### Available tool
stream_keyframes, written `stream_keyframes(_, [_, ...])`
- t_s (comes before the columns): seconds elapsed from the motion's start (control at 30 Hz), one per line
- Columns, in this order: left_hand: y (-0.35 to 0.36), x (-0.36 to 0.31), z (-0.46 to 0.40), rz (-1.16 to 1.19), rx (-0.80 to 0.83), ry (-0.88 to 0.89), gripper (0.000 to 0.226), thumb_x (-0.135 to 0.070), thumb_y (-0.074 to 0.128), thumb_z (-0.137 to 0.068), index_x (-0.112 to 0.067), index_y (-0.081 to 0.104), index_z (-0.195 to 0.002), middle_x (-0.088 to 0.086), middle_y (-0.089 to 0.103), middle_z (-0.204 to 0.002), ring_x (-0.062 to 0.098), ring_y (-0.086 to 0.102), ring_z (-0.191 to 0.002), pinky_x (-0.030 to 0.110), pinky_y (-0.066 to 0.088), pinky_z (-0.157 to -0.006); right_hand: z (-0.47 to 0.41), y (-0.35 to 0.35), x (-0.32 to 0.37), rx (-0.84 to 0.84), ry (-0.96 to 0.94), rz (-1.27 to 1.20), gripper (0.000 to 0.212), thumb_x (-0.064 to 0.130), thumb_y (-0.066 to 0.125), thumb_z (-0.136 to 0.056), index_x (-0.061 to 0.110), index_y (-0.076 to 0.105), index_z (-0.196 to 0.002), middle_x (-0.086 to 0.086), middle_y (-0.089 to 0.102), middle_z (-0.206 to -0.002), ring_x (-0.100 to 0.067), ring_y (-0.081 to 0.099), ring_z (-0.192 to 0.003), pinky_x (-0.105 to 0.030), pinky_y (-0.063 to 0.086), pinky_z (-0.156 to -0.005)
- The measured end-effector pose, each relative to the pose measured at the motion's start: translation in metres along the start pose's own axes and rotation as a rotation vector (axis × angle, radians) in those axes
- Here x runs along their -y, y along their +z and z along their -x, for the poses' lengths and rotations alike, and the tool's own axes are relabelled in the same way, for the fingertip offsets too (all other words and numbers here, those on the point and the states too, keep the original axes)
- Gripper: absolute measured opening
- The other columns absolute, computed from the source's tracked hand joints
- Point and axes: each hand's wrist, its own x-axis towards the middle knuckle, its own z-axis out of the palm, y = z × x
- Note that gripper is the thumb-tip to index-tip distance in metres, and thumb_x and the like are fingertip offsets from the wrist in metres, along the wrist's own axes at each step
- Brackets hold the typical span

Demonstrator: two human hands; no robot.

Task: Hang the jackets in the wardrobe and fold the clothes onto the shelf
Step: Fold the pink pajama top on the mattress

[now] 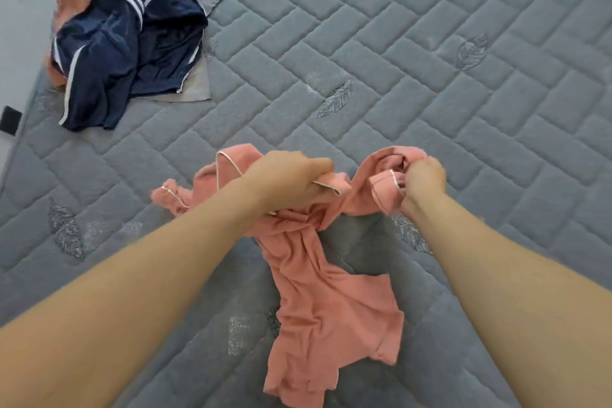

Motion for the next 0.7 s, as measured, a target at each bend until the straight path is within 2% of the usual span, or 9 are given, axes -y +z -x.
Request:
stream_keyframes(0.1, [-0.022, -0.045, -0.036, 0.134, -0.010, 0.026, 0.045, -0.072, 0.025, -0.077, -0.030, 0.040, -0.081, -0.001, 0.054, -0.073, 0.031, 0.055, -0.076, 0.038, 0.038, -0.063, -0.009, -0.033, 0.021, -0.030, -0.024, -0.139, 0.027, -0.001, 0.038, -0.088, 0.006, 0.063, -0.095, -0.005, 0.056, -0.072, -0.015, 0.050, -0.051, -0.018, 0.040, -0.051])
stream_keyframes(0.23, [-0.066, -0.103, -0.099, -0.028, -0.071, 0.132, 0.040, -0.051, 0.030, -0.085, -0.022, 0.056, -0.093, -0.003, 0.046, -0.064, 0.033, 0.059, -0.074, 0.036, 0.031, -0.058, -0.040, -0.126, 0.096, -0.327, -0.188, -0.273, 0.034, -0.013, 0.033, -0.083, 0.014, 0.044, -0.066, -0.004, 0.048, -0.060, -0.012, 0.046, -0.045, -0.021, 0.039, -0.045])
stream_keyframes(0.37, [-0.107, -0.149, -0.194, -0.128, -0.212, 0.135, 0.034, -0.048, 0.035, -0.093, -0.021, 0.055, -0.095, 0.014, 0.065, -0.085, 0.038, 0.062, -0.084, 0.037, 0.032, -0.060, -0.078, -0.241, 0.168, -0.518, -0.365, -0.320, 0.032, -0.011, 0.034, -0.085, 0.013, 0.034, -0.064, 0.004, 0.047, -0.045, -0.009, 0.041, -0.040, -0.021, 0.036, -0.045])
stream_keyframes(0.43, [-0.110, -0.164, -0.250, -0.126, -0.275, -0.001, 0.032, -0.052, 0.041, -0.097, -0.021, 0.051, -0.102, 0.016, 0.067, -0.101, 0.040, 0.062, -0.095, 0.039, 0.035, -0.064, -0.099, -0.277, 0.186, -0.566, -0.395, -0.235, 0.018, -0.001, 0.040, -0.081, 0.013, 0.044, -0.072, -0.003, 0.056, -0.064, -0.014, 0.054, -0.049, -0.027, 0.044, -0.052])
stream_keyframes(0.5, [-0.089, -0.174, -0.289, -0.067, -0.193, -0.174, 0.052, -0.055, 0.048, -0.095, -0.019, 0.043, -0.131, 0.016, 0.059, -0.127, 0.038, 0.056, -0.116, 0.047, 0.042, -0.086, -0.121, -0.299, 0.179, -0.705, -0.313, 0.149, 0.026, 0.010, 0.049, -0.079, 0.017, 0.056, -0.103, -0.011, 0.063, -0.116, -0.023, 0.066, -0.101, -0.037, 0.050, -0.086])
stream_keyframes(0.53, [-0.068, -0.179, -0.300, -0.055, -0.111, -0.232, 0.066, -0.055, 0.050, -0.093, -0.019, 0.033, -0.145, 0.015, 0.048, -0.141, 0.037, 0.047, -0.129, 0.051, 0.036, -0.103, -0.130, -0.304, 0.167, -0.775, -0.244, 0.409, 0.046, 0.014, 0.053, -0.082, 0.016, 0.050, -0.128, -0.014, 0.044, -0.146, -0.026, 0.049, -0.130, -0.042, 0.038, -0.107])
stream_keyframes(0.57, [-0.043, -0.183, -0.304, -0.050, -0.046, -0.276, 0.075, -0.054, 0.051, -0.092, -0.020, 0.022, -0.152, 0.014, 0.037, -0.151, 0.035, 0.036, -0.138, 0.054, 0.024, -0.113, -0.135, -0.303, 0.152, -0.776, -0.203, 0.594, 0.063, 0.016, 0.055, -0.084, 0.015, 0.037, -0.144, -0.014, 0.022, -0.159, -0.028, 0.029, -0.145, -0.045, 0.023, -0.116])
stream_keyframes(0.63, [0.012, -0.186, -0.293, -0.011, 0.033, -0.354, 0.077, -0.054, 0.049, -0.092, -0.024, 0.016, -0.154, 0.009, 0.024, -0.158, 0.030, 0.022, -0.146, 0.056, 0.009, -0.119, -0.141, -0.284, 0.114, -0.607, -0.168, 0.855, 0.070, 0.020, 0.054, -0.084, 0.015, 0.031, -0.150, -0.013, 0.010, -0.162, -0.028, 0.016, -0.149, -0.048, 0.015, -0.119])
stream_keyframes(0.7, [0.068, -0.175, -0.263, 0.049, 0.109, -0.431, 0.071, -0.052, 0.047, -0.093, -0.027, 0.017, -0.153, 0.006, 0.020, -0.159, 0.028, 0.019, -0.147, 0.056, 0.008, -0.119, -0.140, -0.256, 0.075, -0.356, -0.123, 1.038, 0.061, 0.022, 0.052, -0.083, 0.013, 0.042, -0.141, -0.014, 0.025, -0.155, -0.033, 0.029, -0.142, -0.047, 0.026, -0.115])
